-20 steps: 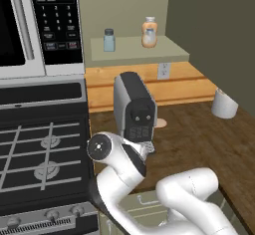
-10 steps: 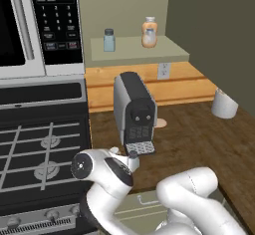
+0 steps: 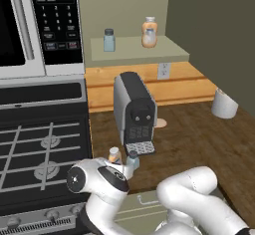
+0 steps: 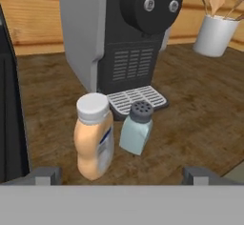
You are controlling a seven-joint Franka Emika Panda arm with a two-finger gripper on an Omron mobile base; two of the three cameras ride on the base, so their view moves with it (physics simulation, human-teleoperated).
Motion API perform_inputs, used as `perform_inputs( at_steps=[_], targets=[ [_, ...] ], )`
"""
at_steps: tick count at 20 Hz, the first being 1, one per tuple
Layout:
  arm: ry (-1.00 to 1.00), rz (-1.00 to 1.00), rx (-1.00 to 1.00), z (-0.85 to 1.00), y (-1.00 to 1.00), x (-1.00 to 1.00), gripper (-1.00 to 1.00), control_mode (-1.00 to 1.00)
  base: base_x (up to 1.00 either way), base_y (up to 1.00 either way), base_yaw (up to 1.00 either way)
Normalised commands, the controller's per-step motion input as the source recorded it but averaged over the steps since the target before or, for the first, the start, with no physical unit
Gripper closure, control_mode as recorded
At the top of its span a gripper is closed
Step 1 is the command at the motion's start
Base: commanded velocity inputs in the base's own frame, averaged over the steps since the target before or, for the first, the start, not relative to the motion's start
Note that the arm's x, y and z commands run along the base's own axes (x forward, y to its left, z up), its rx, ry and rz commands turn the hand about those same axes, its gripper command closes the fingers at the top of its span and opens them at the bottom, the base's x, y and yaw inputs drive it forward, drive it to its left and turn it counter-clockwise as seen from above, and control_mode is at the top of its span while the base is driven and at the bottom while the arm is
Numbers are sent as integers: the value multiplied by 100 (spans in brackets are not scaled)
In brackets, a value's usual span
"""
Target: Put the shaker and condiment bottle from the counter next to their counterparts in the cabinet.
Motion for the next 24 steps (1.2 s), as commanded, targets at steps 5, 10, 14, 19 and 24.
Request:
perform_inputs(
  at_steps=[5,10,14,19,24],
  targets=[
    [0,0,0,-8,0,26,-100,-100,0,0,0],
    [0,0,0,-15,0,27,-100,-100,0,0,0],
    [-3,0,0,-30,0,0,-100,-100,0,0,0],
    [-5,0,0,-24,0,1,-100,-100,0,0,0],
    [-6,0,0,-11,0,3,-100,-100,0,0,0]
  ],
)
